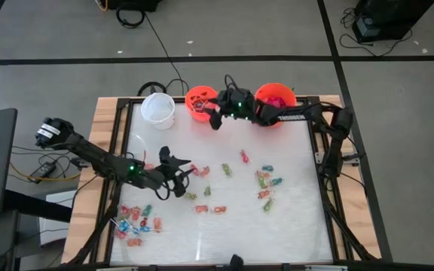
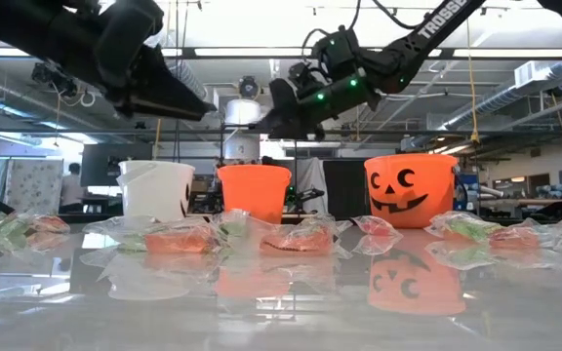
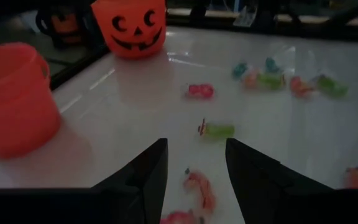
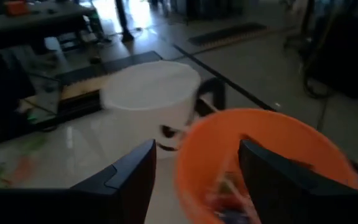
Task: Sort candy by brand, put in halloween buckets
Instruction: Put the blue lollipop into the left orange bucket
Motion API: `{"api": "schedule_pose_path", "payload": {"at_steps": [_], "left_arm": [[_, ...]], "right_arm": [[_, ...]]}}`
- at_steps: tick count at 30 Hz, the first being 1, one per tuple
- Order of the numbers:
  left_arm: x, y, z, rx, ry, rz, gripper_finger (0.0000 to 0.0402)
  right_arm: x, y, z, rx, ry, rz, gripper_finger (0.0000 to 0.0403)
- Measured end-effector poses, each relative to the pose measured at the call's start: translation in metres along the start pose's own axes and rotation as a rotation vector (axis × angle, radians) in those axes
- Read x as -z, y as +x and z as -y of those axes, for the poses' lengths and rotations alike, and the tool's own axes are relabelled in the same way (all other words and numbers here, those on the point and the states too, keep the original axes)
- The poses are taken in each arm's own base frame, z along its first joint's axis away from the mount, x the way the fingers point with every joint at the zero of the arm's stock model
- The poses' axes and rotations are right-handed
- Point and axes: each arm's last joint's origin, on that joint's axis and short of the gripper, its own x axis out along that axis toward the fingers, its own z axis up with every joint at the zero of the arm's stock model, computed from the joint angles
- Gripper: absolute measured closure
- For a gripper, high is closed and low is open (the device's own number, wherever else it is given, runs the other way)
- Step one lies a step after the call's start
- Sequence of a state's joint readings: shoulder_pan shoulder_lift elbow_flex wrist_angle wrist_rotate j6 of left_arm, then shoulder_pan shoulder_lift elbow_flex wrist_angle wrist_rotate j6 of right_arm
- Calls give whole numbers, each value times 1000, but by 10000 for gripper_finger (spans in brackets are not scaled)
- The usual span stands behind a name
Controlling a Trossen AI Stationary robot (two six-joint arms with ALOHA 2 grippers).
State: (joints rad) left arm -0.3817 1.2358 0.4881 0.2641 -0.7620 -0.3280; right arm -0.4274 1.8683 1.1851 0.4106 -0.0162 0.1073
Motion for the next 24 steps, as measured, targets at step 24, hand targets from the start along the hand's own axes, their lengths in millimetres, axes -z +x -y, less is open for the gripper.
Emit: {"api": "schedule_pose_path", "payload": {"at_steps": [24], "left_arm": [[5,-4,-5,-3,2,-145,236]], "right_arm": [[69,-76,-105,-85,-189,289,172]]}}
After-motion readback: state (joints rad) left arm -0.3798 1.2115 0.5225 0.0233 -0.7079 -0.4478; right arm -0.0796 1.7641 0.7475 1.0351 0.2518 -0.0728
